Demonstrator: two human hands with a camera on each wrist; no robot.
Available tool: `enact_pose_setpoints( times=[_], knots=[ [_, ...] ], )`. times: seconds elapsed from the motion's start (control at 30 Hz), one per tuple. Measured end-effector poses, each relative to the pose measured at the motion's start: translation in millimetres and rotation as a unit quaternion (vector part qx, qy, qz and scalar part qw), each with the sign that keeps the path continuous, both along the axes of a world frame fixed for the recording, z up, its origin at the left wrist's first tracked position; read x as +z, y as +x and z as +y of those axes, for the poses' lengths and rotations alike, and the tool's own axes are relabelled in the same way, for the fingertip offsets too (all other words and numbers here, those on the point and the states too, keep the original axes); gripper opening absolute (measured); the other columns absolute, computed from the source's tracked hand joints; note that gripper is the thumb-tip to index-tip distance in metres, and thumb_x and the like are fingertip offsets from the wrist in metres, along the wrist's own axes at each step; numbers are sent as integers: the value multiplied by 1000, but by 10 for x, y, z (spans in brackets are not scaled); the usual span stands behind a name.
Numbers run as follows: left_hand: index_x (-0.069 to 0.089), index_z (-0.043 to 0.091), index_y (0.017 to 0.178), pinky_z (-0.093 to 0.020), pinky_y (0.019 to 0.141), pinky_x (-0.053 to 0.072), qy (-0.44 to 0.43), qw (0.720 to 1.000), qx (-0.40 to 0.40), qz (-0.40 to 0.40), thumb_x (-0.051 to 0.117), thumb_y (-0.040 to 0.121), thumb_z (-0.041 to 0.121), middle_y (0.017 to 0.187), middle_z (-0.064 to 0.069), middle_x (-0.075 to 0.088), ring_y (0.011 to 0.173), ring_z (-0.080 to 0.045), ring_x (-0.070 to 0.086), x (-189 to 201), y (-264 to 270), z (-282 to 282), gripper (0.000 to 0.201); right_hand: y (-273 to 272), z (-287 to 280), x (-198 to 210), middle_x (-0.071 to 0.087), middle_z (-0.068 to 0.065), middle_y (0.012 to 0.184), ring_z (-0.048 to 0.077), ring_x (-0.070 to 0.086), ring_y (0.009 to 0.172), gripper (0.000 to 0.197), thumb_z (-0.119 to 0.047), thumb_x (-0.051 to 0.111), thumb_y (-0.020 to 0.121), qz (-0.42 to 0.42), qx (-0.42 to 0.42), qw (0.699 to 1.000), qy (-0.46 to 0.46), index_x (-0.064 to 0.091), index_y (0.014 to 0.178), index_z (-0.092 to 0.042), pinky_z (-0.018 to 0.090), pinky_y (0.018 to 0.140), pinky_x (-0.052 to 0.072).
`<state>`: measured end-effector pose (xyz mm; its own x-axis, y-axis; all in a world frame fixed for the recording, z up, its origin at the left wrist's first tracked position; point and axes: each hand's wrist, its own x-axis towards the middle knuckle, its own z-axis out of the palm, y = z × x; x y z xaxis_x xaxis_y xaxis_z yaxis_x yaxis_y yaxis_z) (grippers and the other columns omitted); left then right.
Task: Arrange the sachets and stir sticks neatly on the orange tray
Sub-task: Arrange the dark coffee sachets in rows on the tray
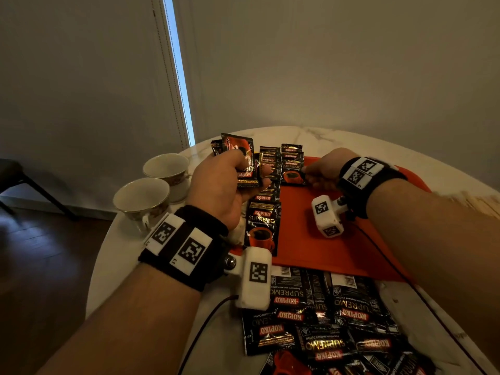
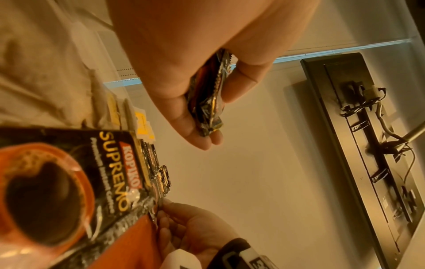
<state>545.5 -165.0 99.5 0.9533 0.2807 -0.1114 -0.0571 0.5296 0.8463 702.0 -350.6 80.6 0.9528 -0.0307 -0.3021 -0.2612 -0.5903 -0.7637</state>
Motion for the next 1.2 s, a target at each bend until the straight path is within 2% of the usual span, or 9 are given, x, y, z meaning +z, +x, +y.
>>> enact_pose_setpoints(
  times=[0.2,0.3,0.43,0.47,0.57,0.7,0.93,1.03,1.2],
  knots=[
    [58,4,118,-42,72,65,10,1000,-13,23,56,96,-2,112,-22,73,96,-33,77,-22,18,-12,23,-171,-36,28,57,-2,59,10,53,49,23,-25,73,93,-8,-27,976,214,69,106,-6,23,49,47],
    [65,8,113,-41,74,65,38,999,-9,17,65,94,-2,108,-15,77,97,-31,76,-38,20,-26,22,-585,-8,197,58,-3,69,10,55,54,22,-33,72,92,-19,87,940,330,70,102,-14,23,51,46],
    [68,9,114,-48,81,64,64,998,-15,-4,70,92,-2,103,-13,79,96,-31,77,-64,-14,-84,25,-1031,74,269,68,-2,78,12,63,69,26,-30,82,70,-48,234,924,300,70,90,-18,31,65,52],
    [69,8,115,-51,83,64,70,997,-17,-7,70,91,-2,103,-12,79,97,-32,77,-69,-22,-99,26,-1057,94,244,68,-1,78,13,64,69,25,-25,83,68,-62,234,921,304,69,88,-18,32,66,53],
    [69,10,119,-51,83,64,70,997,-24,-5,72,92,7,105,-11,80,97,-30,78,-70,-34,-123,27,-1055,128,152,69,3,80,15,65,68,14,-3,73,85,-77,202,904,370,64,87,-14,31,64,57],
    [69,9,123,-44,76,64,37,999,-16,13,71,95,20,107,-11,79,97,-28,78,-33,-38,-110,30,-1027,120,102,68,11,86,19,62,71,16,6,59,92,-70,196,883,421,66,91,-9,32,65,60],
    [67,9,125,-42,75,64,128,990,-65,-1,68,86,-8,112,-13,77,99,-28,76,-48,-58,-139,42,-929,95,128,72,11,91,26,68,83,21,-12,69,85,-103,91,821,554,68,105,-4,37,68,59],
    [69,9,119,-40,72,64,113,991,-72,-7,70,87,-3,102,-10,79,86,-21,77,-29,-70,-153,34,-917,90,154,70,11,91,26,67,86,18,-14,68,85,-111,98,833,534,67,101,-6,38,69,58],
    [67,6,123,-45,77,64,129,986,-105,-9,74,81,-2,108,-14,78,93,-27,77,-19,-94,-133,43,-937,83,201,69,7,81,21,67,72,6,-11,59,98,-132,117,838,516,65,96,-8,31,57,56]
  ],
)
